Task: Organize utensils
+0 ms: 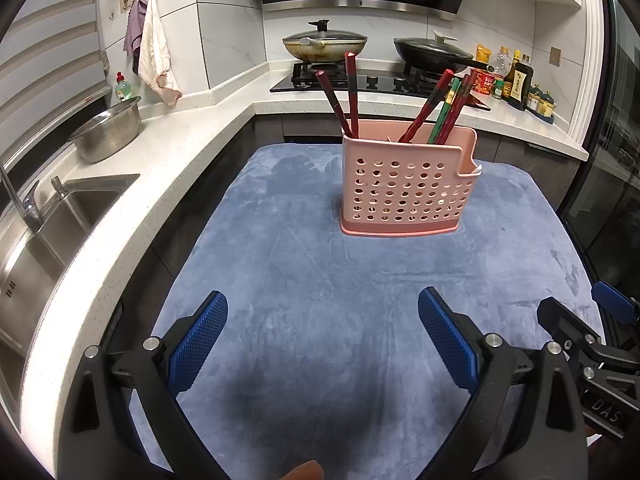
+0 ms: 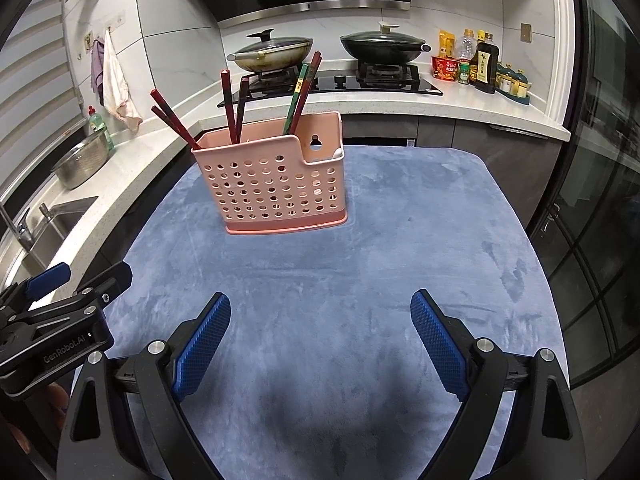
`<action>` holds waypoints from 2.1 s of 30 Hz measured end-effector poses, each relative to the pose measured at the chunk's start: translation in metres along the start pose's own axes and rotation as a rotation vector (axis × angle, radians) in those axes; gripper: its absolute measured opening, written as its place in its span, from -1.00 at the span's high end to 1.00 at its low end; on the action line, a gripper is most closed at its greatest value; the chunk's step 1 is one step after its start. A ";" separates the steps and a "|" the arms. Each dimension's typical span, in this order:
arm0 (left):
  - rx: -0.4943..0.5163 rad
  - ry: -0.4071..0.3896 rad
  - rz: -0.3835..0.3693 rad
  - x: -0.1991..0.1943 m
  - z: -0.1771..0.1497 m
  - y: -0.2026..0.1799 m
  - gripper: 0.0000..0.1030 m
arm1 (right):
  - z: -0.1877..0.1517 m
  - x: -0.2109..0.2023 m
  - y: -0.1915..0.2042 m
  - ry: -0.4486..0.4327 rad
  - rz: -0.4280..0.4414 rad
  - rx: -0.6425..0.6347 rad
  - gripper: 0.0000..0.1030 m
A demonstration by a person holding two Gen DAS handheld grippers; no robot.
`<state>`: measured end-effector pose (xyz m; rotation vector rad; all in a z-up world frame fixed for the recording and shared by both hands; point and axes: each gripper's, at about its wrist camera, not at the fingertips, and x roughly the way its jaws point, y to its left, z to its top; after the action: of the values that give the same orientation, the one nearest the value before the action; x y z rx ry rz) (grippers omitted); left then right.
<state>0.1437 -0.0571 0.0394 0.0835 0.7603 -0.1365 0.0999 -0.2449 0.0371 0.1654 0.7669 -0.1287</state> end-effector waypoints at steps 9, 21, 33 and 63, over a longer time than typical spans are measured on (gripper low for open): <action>-0.002 0.003 0.015 0.004 0.003 -0.001 -0.78 | 0.002 0.003 0.000 0.005 -0.001 0.003 -0.70; 0.007 0.009 0.017 0.007 0.003 -0.002 -0.78 | 0.003 0.006 -0.001 0.008 -0.004 0.008 -0.70; 0.018 0.023 0.005 0.009 0.003 -0.004 -0.78 | 0.003 0.007 -0.001 0.007 -0.006 0.005 -0.70; 0.005 0.022 0.007 0.010 0.007 0.001 -0.78 | 0.004 0.010 -0.002 0.010 -0.009 -0.004 -0.70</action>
<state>0.1558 -0.0582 0.0378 0.0924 0.7813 -0.1311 0.1096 -0.2478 0.0333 0.1586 0.7782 -0.1347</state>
